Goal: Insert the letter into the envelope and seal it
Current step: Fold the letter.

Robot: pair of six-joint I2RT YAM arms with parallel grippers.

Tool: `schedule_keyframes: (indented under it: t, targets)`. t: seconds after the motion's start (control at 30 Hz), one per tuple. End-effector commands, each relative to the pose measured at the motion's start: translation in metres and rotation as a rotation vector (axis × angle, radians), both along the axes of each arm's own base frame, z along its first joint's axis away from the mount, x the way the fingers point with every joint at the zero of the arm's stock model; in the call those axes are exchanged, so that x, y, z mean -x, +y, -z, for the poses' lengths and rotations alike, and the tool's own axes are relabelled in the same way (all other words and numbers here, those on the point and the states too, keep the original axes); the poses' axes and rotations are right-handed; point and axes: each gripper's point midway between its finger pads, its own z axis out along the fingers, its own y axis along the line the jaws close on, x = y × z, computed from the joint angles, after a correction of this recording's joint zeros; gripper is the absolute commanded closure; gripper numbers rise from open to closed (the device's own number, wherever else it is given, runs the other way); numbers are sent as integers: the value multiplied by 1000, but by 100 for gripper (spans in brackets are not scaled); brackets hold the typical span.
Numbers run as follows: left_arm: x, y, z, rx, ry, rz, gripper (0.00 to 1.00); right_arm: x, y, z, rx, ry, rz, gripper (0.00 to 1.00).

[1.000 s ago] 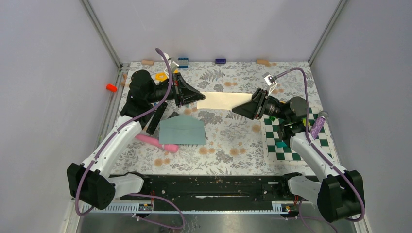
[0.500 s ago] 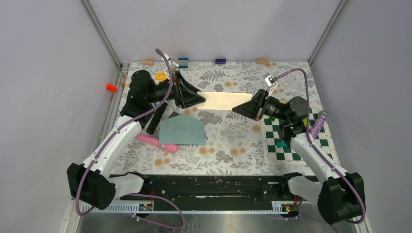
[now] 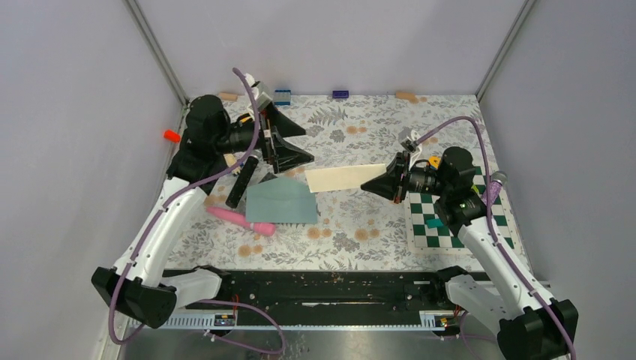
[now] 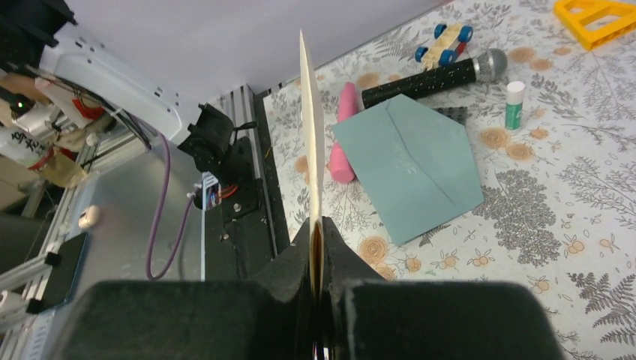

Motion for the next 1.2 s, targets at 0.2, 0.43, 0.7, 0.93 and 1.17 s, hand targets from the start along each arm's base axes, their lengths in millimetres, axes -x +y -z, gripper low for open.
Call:
schedule_keyframes:
  t: [0.2, 0.43, 0.7, 0.93, 1.17]
  targets:
    - [50, -53, 24, -216, -163, 216, 7, 25, 8, 6, 88, -61, -143, 100]
    - [55, -73, 43, -256, -144, 275, 13, 36, 7, 6, 83, -97, -182, 100]
    - [61, -91, 58, -293, -120, 335, 48, 42, 7, 11, 89, -66, -201, 100]
    - [67, -92, 64, -317, -129, 353, 100, 42, 6, 10, 90, -81, -197, 100]
    - [63, -90, 58, -282, -105, 298, 100, 32, 2, -6, 75, -78, -123, 14]
